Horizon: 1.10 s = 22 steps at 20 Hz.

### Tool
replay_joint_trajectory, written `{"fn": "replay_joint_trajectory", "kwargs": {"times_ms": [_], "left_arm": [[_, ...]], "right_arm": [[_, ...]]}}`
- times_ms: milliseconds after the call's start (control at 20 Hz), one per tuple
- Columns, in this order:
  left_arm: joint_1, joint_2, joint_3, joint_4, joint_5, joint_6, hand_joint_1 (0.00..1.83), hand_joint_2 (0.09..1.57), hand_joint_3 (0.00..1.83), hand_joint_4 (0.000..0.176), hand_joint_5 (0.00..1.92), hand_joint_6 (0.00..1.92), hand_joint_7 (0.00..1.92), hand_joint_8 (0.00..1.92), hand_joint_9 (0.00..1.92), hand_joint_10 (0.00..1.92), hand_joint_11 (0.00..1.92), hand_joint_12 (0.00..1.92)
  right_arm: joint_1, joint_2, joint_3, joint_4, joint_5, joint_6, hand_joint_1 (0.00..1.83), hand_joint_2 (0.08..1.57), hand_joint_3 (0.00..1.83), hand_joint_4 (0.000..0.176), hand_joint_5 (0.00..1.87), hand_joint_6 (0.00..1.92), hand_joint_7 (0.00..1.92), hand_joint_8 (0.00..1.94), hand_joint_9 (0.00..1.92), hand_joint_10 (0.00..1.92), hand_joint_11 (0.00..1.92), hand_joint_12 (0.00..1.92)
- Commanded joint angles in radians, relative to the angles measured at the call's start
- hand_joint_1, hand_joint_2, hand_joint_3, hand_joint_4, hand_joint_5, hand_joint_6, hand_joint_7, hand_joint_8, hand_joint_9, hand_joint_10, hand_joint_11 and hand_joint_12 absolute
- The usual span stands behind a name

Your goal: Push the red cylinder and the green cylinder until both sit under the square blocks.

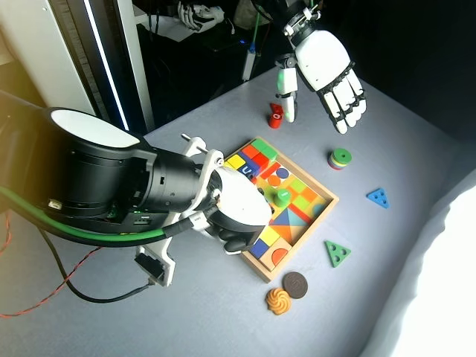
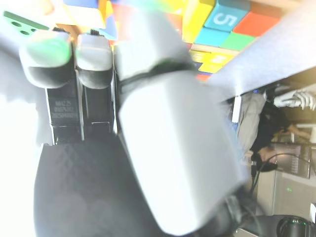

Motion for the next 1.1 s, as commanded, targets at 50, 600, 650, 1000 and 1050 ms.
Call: {"fn": "replay_joint_trajectory", "kwargs": {"times_ms": [50,600,650,1000,1050], "left_arm": [[-0.012,0.008,-0.004,0.062,-0.058,-0.002,0.0,1.25,0.0,0.0,0.08,0.0,0.09,0.0,0.09,0.01,0.0,0.26],[-0.024,0.007,0.001,0.052,-0.066,-0.004,0.0,1.25,0.0,0.0,0.09,0.01,0.09,0.01,0.11,0.01,0.0,0.36],[-0.026,0.007,0.002,0.052,-0.066,-0.002,0.0,1.25,0.0,0.0,0.09,0.01,0.1,0.0,0.11,0.01,0.0,0.39],[-0.054,-0.001,0.002,0.056,-0.064,0.021,0.0,1.26,0.0,0.0,0.05,0.0,0.06,0.0,0.07,0.0,0.0,0.2],[-0.057,-0.002,0.003,0.056,-0.062,0.022,0.0,1.25,0.0,0.0,0.08,0.0,0.08,0.0,0.09,0.0,0.0,0.31]], "right_arm": [[0.019,-0.007,0.023,0.026,-0.027,0.003,1.83,1.23,0.0,0.0,0.22,0.01,0.93,1.94,1.14,1.92,1.13,1.92],[0.041,-0.046,0.047,-0.036,-0.031,0.022,1.7,0.8,0.93,0.0,0.04,0.01,0.68,1.94,0.64,1.92,1.16,1.91],[0.041,-0.048,0.048,-0.047,-0.031,0.022,1.71,0.78,0.96,0.0,0.01,0.0,0.68,1.94,0.66,1.92,1.19,1.92],[0.034,-0.062,0.057,-0.121,-0.029,0.078,1.83,1.05,0.39,0.0,0.11,0.0,0.76,1.94,1.21,1.92,1.22,1.92],[0.032,-0.062,0.057,-0.122,-0.028,0.078,1.83,0.73,0.82,0.0,0.08,0.0,0.34,1.94,0.74,1.92,1.0,1.59]]}}
